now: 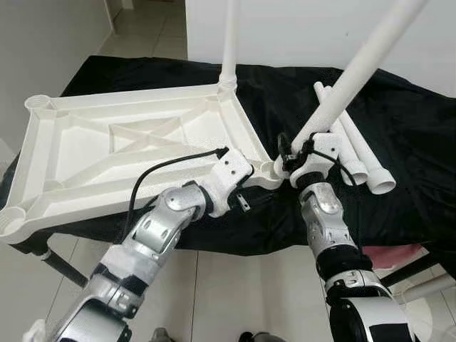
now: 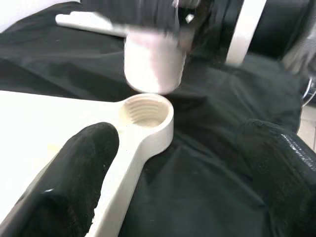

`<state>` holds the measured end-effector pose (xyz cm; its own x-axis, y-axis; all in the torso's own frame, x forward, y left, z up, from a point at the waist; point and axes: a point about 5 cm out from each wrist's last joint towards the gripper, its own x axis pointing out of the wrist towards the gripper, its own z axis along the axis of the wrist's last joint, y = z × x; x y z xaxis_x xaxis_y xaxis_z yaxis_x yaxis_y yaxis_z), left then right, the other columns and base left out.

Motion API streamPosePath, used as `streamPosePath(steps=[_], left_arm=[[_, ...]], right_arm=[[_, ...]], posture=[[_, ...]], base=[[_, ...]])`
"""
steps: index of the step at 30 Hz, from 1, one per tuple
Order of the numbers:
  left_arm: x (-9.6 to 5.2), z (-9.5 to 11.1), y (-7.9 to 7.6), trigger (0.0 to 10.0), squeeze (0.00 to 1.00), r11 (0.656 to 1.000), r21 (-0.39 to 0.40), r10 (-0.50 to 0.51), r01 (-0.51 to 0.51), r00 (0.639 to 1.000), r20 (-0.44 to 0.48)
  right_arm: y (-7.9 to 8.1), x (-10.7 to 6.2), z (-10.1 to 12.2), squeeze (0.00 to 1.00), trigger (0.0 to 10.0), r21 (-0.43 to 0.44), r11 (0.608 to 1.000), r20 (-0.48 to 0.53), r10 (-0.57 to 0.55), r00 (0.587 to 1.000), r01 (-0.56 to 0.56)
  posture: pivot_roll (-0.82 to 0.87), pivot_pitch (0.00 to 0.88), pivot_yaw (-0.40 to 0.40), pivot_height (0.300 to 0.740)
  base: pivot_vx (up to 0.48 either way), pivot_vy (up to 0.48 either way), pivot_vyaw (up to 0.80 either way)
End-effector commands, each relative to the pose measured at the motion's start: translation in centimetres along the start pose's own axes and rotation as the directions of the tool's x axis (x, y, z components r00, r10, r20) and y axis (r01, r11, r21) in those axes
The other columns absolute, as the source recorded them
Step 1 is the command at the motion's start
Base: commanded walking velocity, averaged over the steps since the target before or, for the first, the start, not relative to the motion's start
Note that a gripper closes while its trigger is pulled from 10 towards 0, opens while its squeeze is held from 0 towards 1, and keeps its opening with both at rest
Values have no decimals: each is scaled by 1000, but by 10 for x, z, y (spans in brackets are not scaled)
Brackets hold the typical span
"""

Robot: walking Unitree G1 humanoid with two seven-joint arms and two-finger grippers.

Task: Building children table

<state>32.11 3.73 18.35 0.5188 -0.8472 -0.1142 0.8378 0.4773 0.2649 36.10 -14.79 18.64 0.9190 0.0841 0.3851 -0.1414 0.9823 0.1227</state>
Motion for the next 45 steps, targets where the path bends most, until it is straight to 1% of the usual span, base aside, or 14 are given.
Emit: streamPosePath(steps=[1,5,11,16,17,18,20,21,22,25,35,39,42,45], left_arm=[[1,-5,5,10000,0,998,8,58,-58,998,-29],[7,-11,13,10000,0,994,-7,109,-110,989,-96],[17,-32,23,10000,0,986,-7,156,-164,954,-256],[21,-37,25,10000,0,984,-14,163,-175,941,-298],[23,-42,24,7020,0,988,6,146,-153,934,-326],[24,-44,24,7020,0,990,18,138,-140,932,-334],[24,-46,24,1843,0,992,23,127,-127,932,-338],[24,-46,24,1843,0,992,23,127,-127,932,-338],[23,-47,22,0,0,994,24,104,-102,934,-341],[21,-45,15,0,0,999,33,-17,29,948,-317],[12,-47,7,0,0,988,22,-137,151,941,-310],[6,-48,1,0,0,974,28,-206,225,931,-301],[0,-44,-9,0,0,947,47,-293,317,915,-279],[-5,-42,-17,0,0,928,48,-344,369,900,-269]], right_arm=[[-3,1,8,0,10000,13,1000,44,-12,999,12],[-9,1,17,0,10000,20,999,81,-40,996,38],[-22,0,26,0,10000,4,998,117,-64,991,64],[-24,-2,26,0,10000,-2,998,116,-70,991,70],[-26,-3,26,0,10000,-6,997,112,-76,991,77],[-26,-4,26,0,10000,-6,997,111,-78,991,79],[-26,-5,26,0,10000,-8,996,109,-83,991,84],[-26,-5,26,0,10000,-8,996,109,-83,991,84],[-27,-5,25,0,10000,-10,996,108,-84,991,86],[-28,-6,25,0,10000,-18,996,105,-90,990,92],[-28,-6,23,0,10000,-22,996,98,-89,991,92],[-27,-5,22,0,10000,-28,996,90,-80,993,83],[-26,-5,21,0,10000,-34,996,86,-74,994,78],[-26,-5,21,0,10000,-36,996,85,-73,994,76]], posture=[[6,89,-26,740],[-1,91,-24,740],[-17,93,-19,740],[-24,96,-15,740],[-32,95,-6,740],[-32,95,-6,740],[-32,95,-5,740],[-32,95,-5,740],[-35,94,0,740],[-35,94,5,740],[-30,94,0,740],[-30,94,0,740],[-25,93,-2,740],[-25,93,-2,740]], base=[[0,0,0],[0,0,0],[0,0,0],[0,0,0],[0,0,0],[0,0,0],[0,0,0],[0,0,0],[0,0,0],[0,0,0],[0,0,0],[0,0,0],[0,0,0],[0,0,0]])
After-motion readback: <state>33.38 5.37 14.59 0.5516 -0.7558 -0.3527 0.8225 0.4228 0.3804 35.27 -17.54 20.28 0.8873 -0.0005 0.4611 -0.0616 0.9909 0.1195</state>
